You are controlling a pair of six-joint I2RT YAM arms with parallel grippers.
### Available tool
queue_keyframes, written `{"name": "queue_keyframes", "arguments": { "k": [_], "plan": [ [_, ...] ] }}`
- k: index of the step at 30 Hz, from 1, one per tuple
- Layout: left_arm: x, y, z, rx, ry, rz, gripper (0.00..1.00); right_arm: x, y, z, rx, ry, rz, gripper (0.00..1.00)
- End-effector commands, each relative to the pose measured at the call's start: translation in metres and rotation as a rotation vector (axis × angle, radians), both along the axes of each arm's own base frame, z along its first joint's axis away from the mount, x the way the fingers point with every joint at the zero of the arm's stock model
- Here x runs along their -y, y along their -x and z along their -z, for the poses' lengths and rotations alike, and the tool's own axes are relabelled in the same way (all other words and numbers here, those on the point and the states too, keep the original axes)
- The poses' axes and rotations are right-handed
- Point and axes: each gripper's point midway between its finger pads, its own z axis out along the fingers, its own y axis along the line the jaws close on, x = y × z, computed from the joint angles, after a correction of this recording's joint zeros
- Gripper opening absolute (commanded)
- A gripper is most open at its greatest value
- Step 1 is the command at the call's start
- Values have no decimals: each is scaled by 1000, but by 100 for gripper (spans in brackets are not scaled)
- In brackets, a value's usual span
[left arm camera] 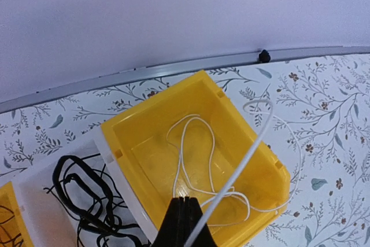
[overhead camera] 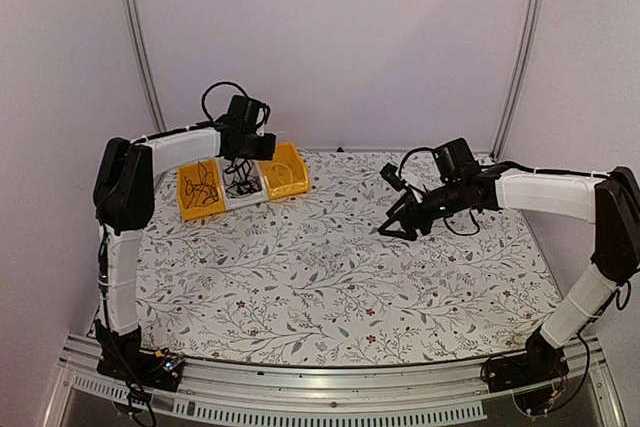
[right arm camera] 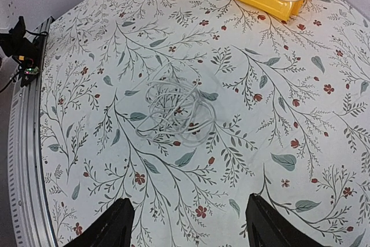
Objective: Untangle the cables
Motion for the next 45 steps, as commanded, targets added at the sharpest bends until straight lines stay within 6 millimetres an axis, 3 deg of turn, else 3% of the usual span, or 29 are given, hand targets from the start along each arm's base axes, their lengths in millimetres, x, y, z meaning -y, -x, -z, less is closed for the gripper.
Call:
{"name": "queue_keyframes", "arguments": {
  "k": [1, 11, 20, 29, 35, 45],
  "plan": [
    [0, -9, -64, 110, 55, -20, 0, -2, -4, -6, 6, -22, 2, 70],
    [-47, 25, -22, -45, -134, -125, 0, -2, -4, -3, 6, -18, 3, 70],
    [-51, 9, -6, -127, -195, -173, 0, -2, -3, 3, -7, -13, 0, 70],
    [-78, 7, 3, -142, -289, -253, 0, 2, 2, 7, -9, -3, 4, 70],
    [-69, -1, 12, -144, -283, -232, 0, 3, 3, 8, -11, -1, 5, 70],
    [-30, -27, 30, -112, -196, -179, 0, 8, 11, 16, -32, 22, 3, 70]
  ]
}}
